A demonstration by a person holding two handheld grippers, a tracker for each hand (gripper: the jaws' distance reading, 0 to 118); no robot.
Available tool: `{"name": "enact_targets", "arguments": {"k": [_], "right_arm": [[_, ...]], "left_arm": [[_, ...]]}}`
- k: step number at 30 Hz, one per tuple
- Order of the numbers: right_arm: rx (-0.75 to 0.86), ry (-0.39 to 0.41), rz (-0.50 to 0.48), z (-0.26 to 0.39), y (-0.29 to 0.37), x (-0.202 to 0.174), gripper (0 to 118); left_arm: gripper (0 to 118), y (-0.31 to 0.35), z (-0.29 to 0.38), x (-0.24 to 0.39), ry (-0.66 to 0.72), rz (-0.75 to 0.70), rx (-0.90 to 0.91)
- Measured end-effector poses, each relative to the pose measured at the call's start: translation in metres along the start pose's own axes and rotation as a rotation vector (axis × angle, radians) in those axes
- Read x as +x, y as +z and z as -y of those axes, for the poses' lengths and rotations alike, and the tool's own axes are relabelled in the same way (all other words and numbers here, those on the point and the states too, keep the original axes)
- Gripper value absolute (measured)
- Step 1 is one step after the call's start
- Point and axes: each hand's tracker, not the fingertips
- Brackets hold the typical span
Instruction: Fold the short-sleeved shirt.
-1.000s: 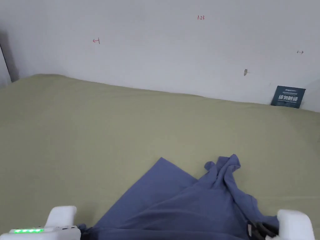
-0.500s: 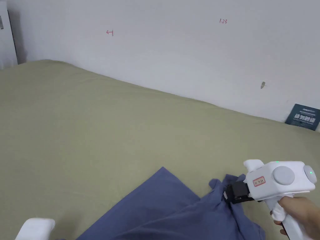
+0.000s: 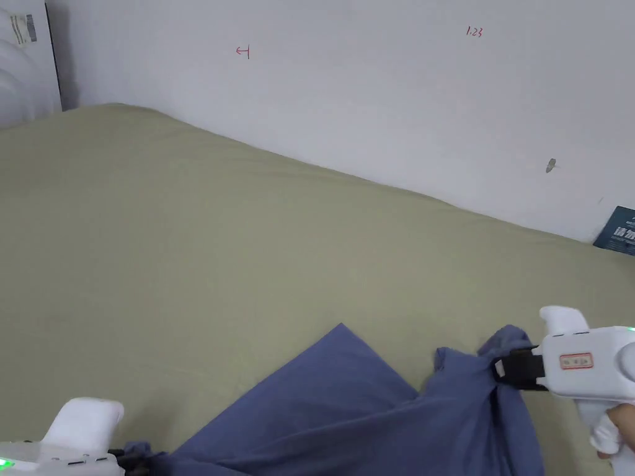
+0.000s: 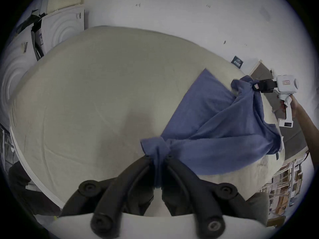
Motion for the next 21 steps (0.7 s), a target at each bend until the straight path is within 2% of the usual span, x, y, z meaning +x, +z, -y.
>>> {"name": "enact_targets", "arguments": {"k": [1, 4, 5, 8, 9, 13, 21], "right_arm": [[0.044, 0.023, -0.010, -0.003, 0.026, -0.015, 4], [0.124, 0.023, 0.022, -0.027, 0.071, -0.025, 4], [0.145, 0.006, 0.008, -0.034, 0.056, 0.003, 4], [0.249, 0.020, 0.032, -0.058, 0.086, 0.010, 4], [0.290, 0.044, 0.048, -0.064, 0.106, -0.001, 4], [0.396, 0.073, 0.093, -0.093, 0.146, -0.002, 4], [0.573, 0.079, 0.184, -0.149, 0.204, 0.002, 4]], "left_arm": [[5, 0.006, -0.007, 0.002, -0.004, 0.020, 0.020], [5, 0.027, -0.037, 0.013, -0.054, 0.036, 0.075], [5, 0.035, -0.050, 0.017, -0.080, 0.033, 0.107], [5, 0.049, -0.086, 0.024, -0.115, 0.051, 0.165], [5, 0.053, -0.098, 0.028, -0.133, 0.050, 0.184], [5, 0.066, -0.143, 0.040, -0.214, 0.050, 0.241], [5, 0.076, -0.245, 0.066, -0.311, 0.026, 0.324]]}}
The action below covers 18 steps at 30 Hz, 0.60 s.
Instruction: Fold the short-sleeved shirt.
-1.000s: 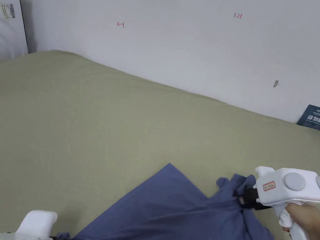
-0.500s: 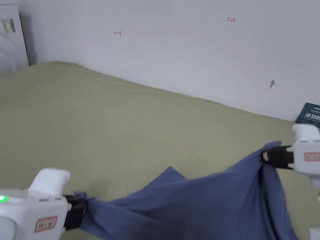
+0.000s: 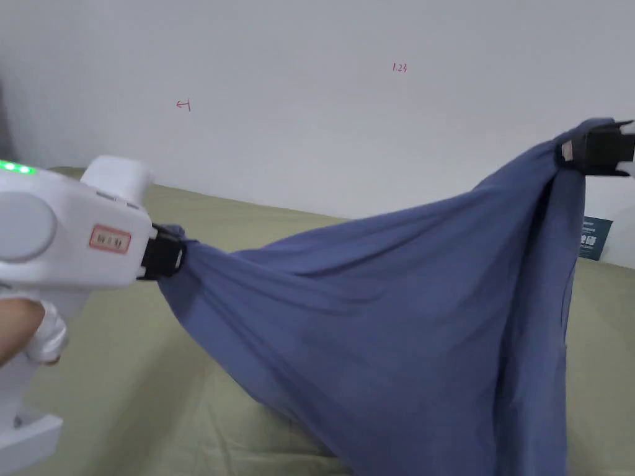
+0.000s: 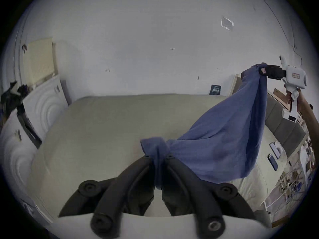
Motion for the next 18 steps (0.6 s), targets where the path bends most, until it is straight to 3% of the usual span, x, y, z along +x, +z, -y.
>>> {"name": "enact_targets", "arguments": {"k": [4, 11, 14, 18], "right_arm": [[0.056, 0.017, 0.060, -0.027, -0.004, 0.011, 4], [0.191, -0.026, 0.172, -0.062, -0.014, 0.043, 4], [0.267, -0.042, 0.214, -0.075, -0.020, 0.056, 4], [0.249, -0.006, 0.229, -0.088, -0.031, 0.062, 4]], "left_arm": [[5, -0.007, -0.052, 0.001, -0.052, 0.000, 0.056], [5, -0.024, -0.142, -0.002, -0.106, -0.028, 0.180], [5, -0.033, -0.168, -0.010, -0.066, -0.016, 0.232], [5, -0.043, -0.193, -0.010, -0.100, -0.089, 0.271]]}}
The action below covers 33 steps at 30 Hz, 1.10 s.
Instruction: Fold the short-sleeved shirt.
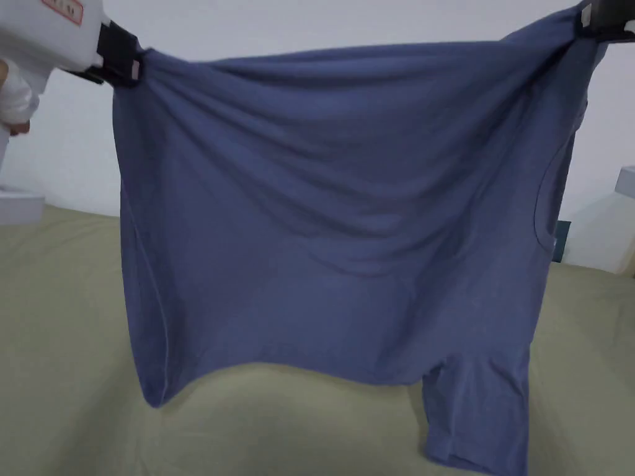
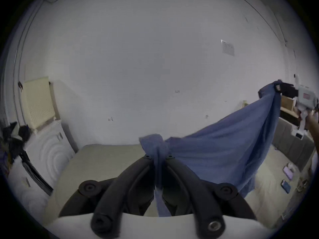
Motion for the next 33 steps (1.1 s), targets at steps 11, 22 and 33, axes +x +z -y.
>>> {"name": "enact_targets", "arguments": {"k": [11, 22, 33], "right_arm": [[0.109, 0.032, 0.013, -0.027, -0.029, 0.002, 4], [0.004, 0.070, 0.004, 0.003, -0.006, -0.005, 4], [-0.148, 0.033, 0.004, 0.080, 0.111, -0.012, 4]], "left_arm": [[5, -0.028, -0.033, -0.012, -0.049, -0.062, 0.071], [5, -0.015, -0.010, -0.015, 0.014, -0.045, 0.104], [5, 0.033, 0.083, 0.015, 0.028, 0.077, 0.009]]}}
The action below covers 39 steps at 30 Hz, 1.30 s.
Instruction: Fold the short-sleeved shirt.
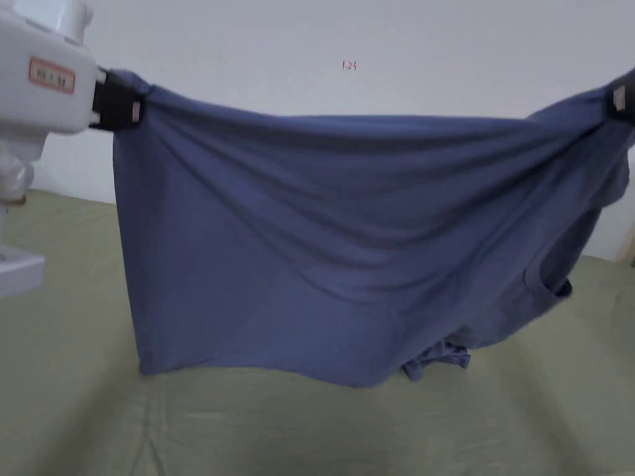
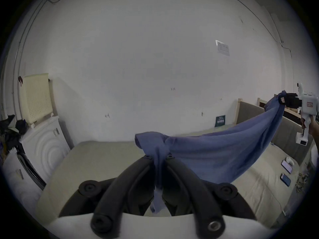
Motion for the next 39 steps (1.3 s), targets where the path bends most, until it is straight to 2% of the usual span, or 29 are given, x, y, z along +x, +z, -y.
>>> {"name": "enact_targets", "arguments": {"k": [4, 9, 17, 22, 27, 31, 35, 36, 37, 38, 39], "right_arm": [[-0.045, -0.036, -0.008, 0.034, 0.040, 0.001, 4], [-0.079, -0.029, -0.037, 0.068, 0.083, -0.003, 4], [-0.174, -0.130, -0.073, 0.147, 0.154, -0.001, 4], [-0.235, -0.182, -0.086, 0.205, 0.195, -0.012, 4], [-0.431, -0.254, -0.133, 0.265, 0.218, -0.021, 4], [-0.494, -0.277, -0.116, 0.299, 0.233, -0.026, 4], [-0.555, -0.338, -0.111, 0.324, 0.248, -0.031, 4], [-0.559, -0.336, -0.097, 0.326, 0.252, -0.036, 5], [-0.566, -0.336, -0.093, 0.328, 0.255, -0.039, 9], [-0.571, -0.333, -0.092, 0.332, 0.257, -0.040, 22], [-0.580, -0.331, -0.083, 0.335, 0.258, -0.040, 46]], "left_arm": [[5, 0.020, 0.035, 0.000, 0.007, 0.036, -0.038], [5, 0.069, 0.080, 0.011, -0.030, 0.094, -0.086], [5, 0.135, 0.163, 0.018, 0.029, 0.163, -0.210], [5, 0.160, 0.223, 0.019, 0.104, 0.193, -0.306], [5, 0.173, 0.277, 0.021, 0.162, 0.203, -0.417], [5, 0.188, 0.311, 0.019, 0.227, 0.208, -0.461], [5, 0.200, 0.338, 0.023, 0.292, 0.203, -0.533], [6, 0.205, 0.330, 0.038, 0.293, 0.208, -0.546], [9, 0.208, 0.333, 0.041, 0.298, 0.213, -0.558], [19, 0.209, 0.337, 0.042, 0.308, 0.220, -0.575], [47, 0.211, 0.342, 0.043, 0.341, 0.232, -0.589]]}}
